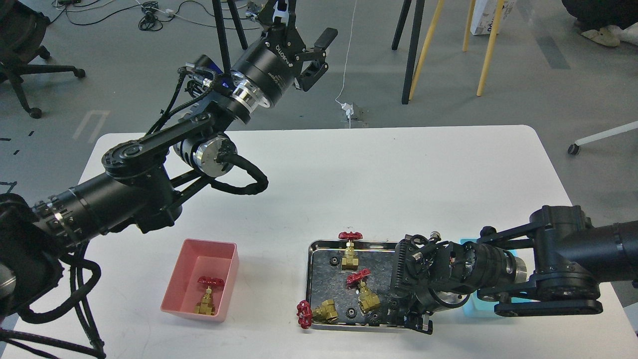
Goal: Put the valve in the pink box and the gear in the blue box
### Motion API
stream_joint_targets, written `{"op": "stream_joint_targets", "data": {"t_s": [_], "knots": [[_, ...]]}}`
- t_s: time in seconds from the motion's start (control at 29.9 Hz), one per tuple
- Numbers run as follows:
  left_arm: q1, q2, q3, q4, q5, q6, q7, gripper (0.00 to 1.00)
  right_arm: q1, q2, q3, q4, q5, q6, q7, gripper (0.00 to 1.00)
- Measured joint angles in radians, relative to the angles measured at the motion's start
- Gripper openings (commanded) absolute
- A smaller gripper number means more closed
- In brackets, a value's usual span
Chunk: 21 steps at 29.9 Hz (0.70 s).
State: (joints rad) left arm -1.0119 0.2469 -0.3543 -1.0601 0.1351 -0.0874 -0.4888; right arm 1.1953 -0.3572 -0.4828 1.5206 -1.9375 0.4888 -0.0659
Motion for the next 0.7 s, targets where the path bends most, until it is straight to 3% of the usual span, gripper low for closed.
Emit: {"op": "stream_joint_targets", "data": {"t_s": [0.17, 0.3, 0.53, 0.7], "knots": [[0.004, 0.0, 0.0, 0.0, 0.0, 0.0, 0.0, 0.99, -0.002, 0.017, 0.003, -0.002, 0.0, 0.0, 0.0, 0.66], [0.013, 0.0, 0.0, 0.002, 0.0, 0.0, 0.0, 0.99, -0.012, 0.022, 0.003, -0.008, 0.0, 0.0, 0.0, 0.6], [0.027, 0.0, -0.001, 0.003, 0.0, 0.0, 0.0, 0.99, -0.027, 0.024, 0.006, -0.023, 0.0, 0.0, 0.0, 0.31], [0.029, 0.0, -0.001, 0.003, 0.0, 0.0, 0.0, 0.99, -0.027, 0.023, 0.008, -0.024, -0.001, 0.0, -0.003, 0.18]]}}
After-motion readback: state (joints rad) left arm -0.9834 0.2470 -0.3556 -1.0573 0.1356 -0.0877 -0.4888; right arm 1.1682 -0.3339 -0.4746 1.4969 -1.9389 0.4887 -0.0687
